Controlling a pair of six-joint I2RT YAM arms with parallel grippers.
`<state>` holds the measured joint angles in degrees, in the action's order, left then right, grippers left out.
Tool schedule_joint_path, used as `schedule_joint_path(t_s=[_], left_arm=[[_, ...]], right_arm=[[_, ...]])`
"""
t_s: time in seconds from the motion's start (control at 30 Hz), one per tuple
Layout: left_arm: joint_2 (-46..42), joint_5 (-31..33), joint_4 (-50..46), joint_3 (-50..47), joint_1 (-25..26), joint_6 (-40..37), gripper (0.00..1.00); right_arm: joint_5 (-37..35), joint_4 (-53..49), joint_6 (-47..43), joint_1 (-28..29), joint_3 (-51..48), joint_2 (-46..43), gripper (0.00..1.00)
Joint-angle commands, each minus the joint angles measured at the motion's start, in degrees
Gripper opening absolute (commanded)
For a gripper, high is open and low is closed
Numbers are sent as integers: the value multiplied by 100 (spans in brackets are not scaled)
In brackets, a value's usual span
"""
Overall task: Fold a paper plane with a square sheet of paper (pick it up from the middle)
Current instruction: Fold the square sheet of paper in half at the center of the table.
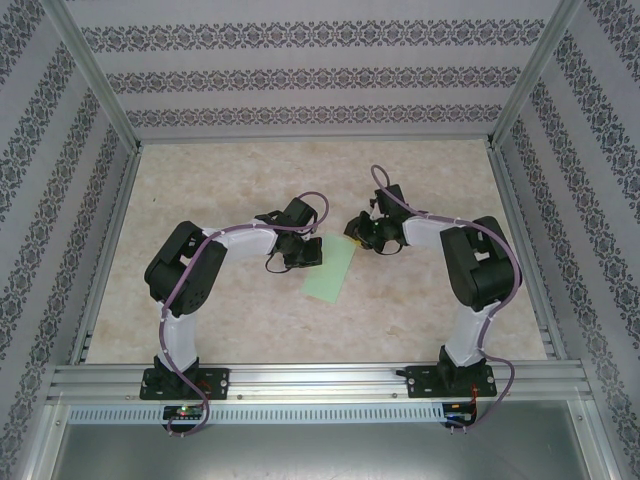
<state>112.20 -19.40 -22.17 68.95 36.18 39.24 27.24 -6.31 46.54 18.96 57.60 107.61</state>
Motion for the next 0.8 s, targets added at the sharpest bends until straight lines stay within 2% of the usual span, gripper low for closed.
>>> schedule_joint_path(t_s=[0.0, 0.13, 0.3, 0.43, 0.77], left_arm=[[207, 105, -358, -22, 126, -96, 0], [201, 116, -366, -21, 126, -98, 0], [174, 99, -366, -22, 134, -106, 0], [152, 86, -356, 5, 135, -93, 0], [188, 93, -392, 71, 193, -67, 0]], right_arm=[[-156, -31, 47, -40, -82, 219, 23], [-244, -97, 5, -70, -99, 168, 23], [192, 21, -82, -94, -37, -279, 25], [57, -34, -182, -102, -79, -636, 26], [89, 361, 21, -108, -242, 82, 25]])
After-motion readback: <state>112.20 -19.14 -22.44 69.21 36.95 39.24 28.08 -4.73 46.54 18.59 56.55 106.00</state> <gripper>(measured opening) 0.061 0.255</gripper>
